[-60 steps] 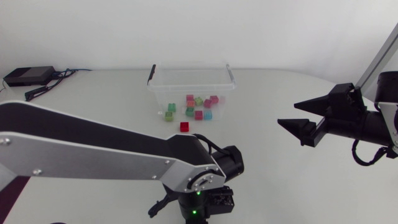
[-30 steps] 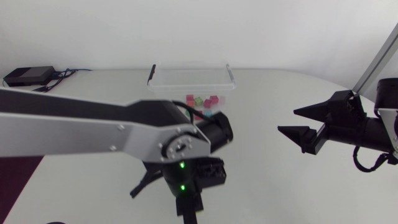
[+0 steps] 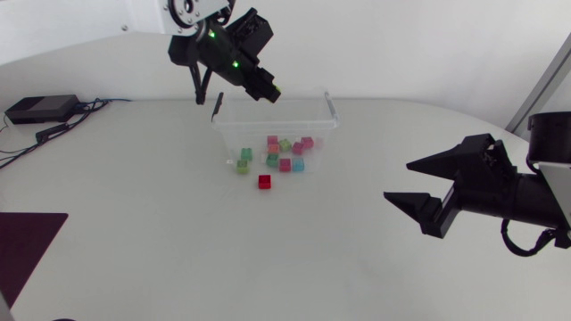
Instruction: Pick up the duplo bricks and place them in the container
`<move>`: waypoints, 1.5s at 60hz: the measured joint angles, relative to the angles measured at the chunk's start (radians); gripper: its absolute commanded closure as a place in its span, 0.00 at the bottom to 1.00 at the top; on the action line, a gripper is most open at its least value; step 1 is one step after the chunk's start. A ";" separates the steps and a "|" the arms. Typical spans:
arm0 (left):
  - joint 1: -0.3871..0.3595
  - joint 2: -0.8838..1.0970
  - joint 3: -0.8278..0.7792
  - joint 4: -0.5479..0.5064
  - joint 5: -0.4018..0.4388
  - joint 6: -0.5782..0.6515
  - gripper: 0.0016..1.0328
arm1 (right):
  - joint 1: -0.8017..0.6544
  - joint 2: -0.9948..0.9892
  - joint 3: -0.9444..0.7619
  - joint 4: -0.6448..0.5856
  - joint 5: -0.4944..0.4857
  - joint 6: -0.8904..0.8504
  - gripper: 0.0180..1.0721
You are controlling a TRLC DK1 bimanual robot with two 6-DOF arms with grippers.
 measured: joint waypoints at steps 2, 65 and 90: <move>0.008 0.040 0.035 0.005 0.000 -0.007 0.71 | 0.007 -0.006 -0.004 -0.002 0.006 0.000 0.04; 0.135 -0.452 -0.356 -0.068 -0.008 -0.081 0.04 | 0.443 0.631 0.396 0.035 0.231 -0.014 0.04; 0.300 -0.767 -0.929 0.135 0.013 0.032 0.04 | 0.546 1.067 0.803 -0.040 0.287 -0.087 0.05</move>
